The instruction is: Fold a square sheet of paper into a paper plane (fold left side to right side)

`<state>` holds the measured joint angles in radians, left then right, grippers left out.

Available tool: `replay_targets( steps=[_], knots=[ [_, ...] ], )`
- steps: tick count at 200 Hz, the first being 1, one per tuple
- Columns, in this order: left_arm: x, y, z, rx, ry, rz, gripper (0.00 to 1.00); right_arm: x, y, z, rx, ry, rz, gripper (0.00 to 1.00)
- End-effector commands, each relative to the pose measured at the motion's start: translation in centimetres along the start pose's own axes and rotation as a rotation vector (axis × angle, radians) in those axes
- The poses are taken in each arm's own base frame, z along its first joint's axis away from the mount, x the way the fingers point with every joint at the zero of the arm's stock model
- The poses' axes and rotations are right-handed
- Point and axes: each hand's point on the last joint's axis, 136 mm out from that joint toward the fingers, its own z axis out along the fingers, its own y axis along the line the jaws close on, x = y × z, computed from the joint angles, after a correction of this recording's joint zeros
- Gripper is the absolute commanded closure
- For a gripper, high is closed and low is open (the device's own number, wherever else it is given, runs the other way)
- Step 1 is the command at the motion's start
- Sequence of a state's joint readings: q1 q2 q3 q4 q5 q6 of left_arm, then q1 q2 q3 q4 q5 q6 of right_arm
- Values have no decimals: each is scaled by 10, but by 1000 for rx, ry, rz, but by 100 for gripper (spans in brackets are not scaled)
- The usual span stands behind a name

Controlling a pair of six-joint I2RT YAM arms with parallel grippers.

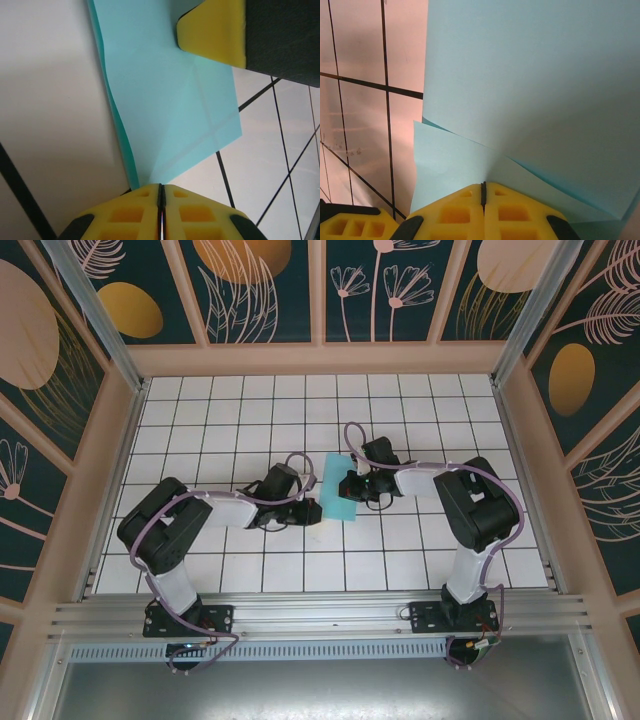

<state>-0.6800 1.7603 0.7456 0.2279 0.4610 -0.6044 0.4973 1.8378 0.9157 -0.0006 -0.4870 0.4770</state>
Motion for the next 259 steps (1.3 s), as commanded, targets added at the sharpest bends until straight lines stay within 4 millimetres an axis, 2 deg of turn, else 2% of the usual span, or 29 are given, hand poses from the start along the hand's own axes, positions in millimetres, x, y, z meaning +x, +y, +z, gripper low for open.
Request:
replay_targets(
  steps=[1,55,112,146,217,259],
  knots=[
    [-18,-17,-8,33,-26,26,88,10,-20,2,74,42,35,100],
    [-27,-9,10,5,-6,42,88,9,-19,1,72,41,33,100],
    [-12,5,18,-19,35,28,89,9,-19,2,73,42,34,100],
    [-1,16,15,-56,42,6,89,10,-20,1,79,45,32,100],
    [20,23,3,-64,57,-24,92,11,-22,0,86,48,29,100],
    [16,18,-8,-68,26,-12,93,3,-12,-2,51,31,9,100]
  ],
)
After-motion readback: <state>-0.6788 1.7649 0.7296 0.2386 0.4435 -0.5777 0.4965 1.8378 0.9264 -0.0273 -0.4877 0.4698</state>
